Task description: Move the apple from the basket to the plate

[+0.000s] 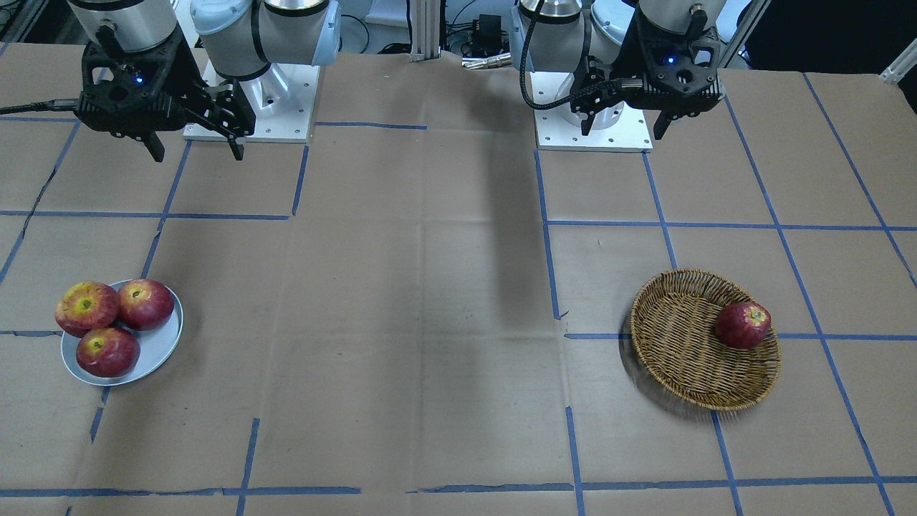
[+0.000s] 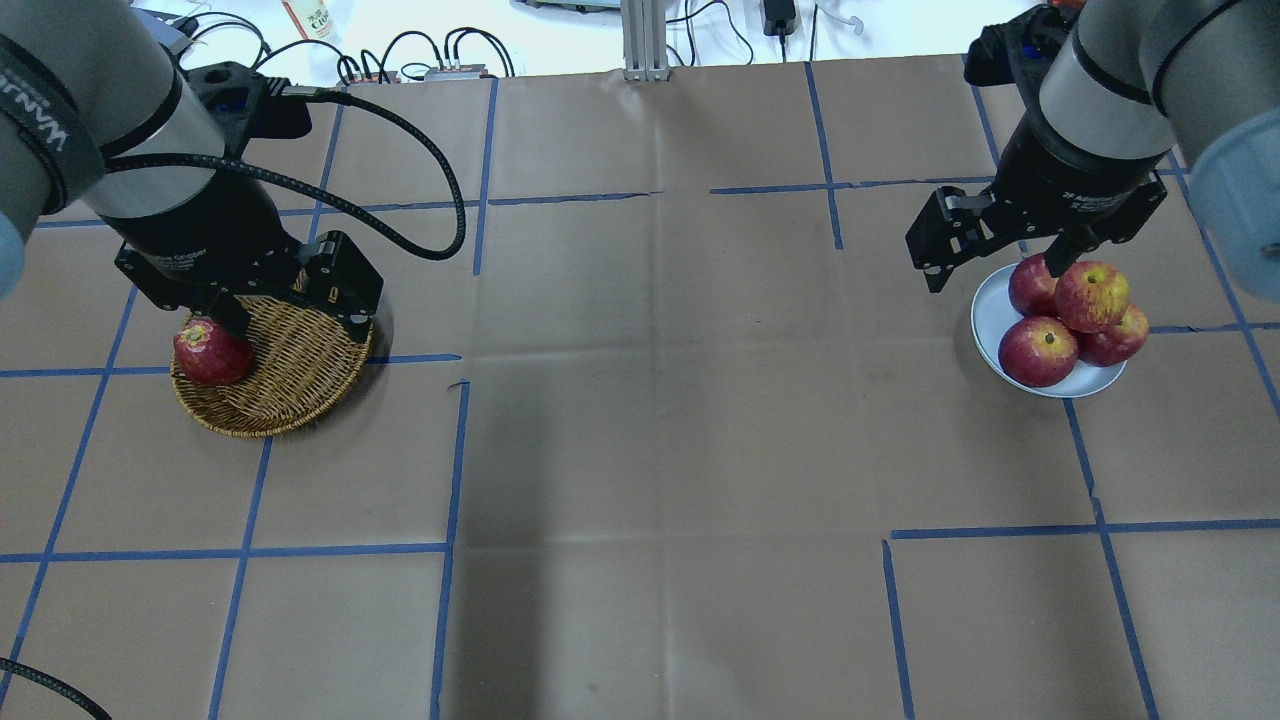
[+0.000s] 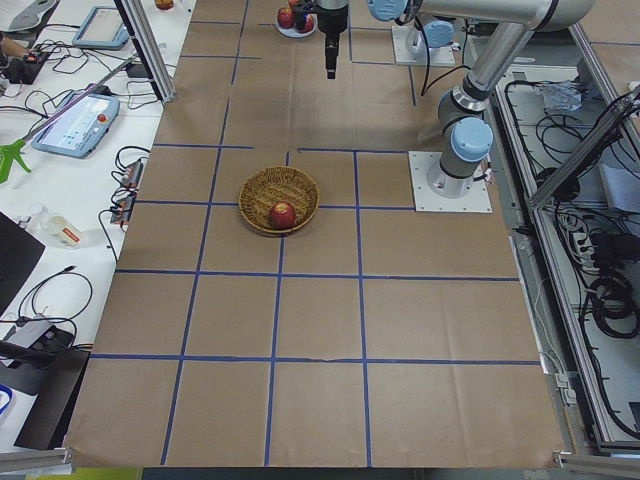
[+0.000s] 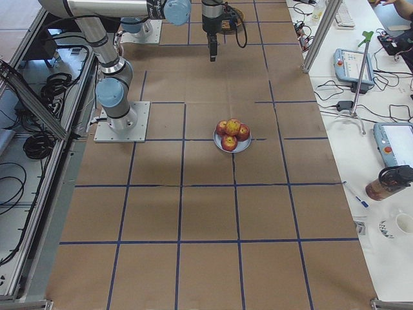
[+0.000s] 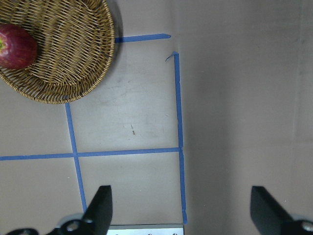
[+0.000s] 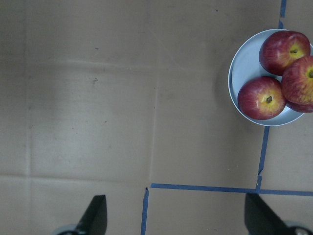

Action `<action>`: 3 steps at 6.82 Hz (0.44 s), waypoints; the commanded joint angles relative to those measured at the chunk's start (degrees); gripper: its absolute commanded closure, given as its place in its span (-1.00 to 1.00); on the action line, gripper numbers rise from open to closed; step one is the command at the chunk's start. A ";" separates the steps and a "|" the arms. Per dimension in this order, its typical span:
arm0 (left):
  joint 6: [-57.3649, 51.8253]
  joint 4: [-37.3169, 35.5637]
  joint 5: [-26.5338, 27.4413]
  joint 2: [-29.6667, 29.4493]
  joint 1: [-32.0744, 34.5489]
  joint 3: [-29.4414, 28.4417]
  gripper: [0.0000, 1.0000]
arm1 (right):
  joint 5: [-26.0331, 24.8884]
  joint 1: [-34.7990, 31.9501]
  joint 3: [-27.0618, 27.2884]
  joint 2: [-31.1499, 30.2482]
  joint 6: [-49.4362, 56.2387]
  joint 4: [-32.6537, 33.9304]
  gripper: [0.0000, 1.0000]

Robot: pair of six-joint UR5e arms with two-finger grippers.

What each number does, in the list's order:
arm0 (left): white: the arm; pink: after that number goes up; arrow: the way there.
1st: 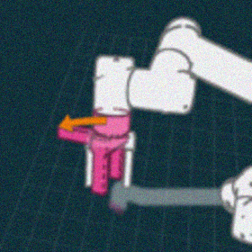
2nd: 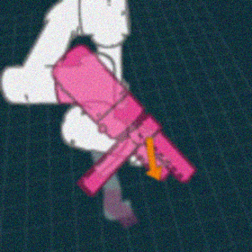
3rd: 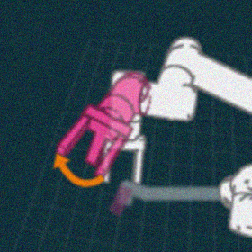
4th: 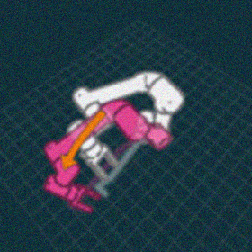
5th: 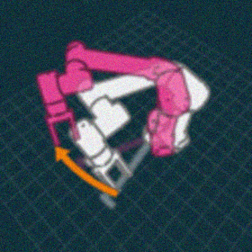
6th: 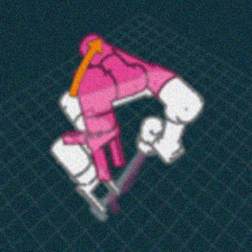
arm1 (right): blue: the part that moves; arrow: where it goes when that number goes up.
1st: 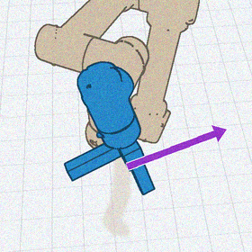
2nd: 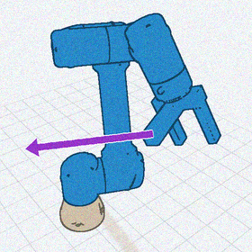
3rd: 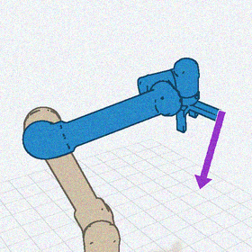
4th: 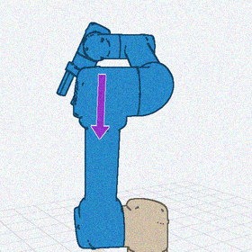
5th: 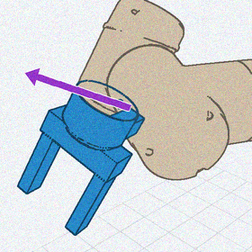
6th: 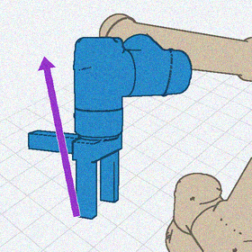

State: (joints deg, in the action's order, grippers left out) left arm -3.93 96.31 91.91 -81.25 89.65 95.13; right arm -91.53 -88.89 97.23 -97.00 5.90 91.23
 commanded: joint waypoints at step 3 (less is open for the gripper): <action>0.50 0.02 -0.15 -0.31 0.00 -0.21 -0.99 | 1.35 -2.52 -0.46 0.93 -0.46 0.52 -1.00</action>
State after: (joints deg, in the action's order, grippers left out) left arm -3.75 96.28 91.84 -81.37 89.65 95.03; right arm -90.36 -91.18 96.99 -96.51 5.43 91.42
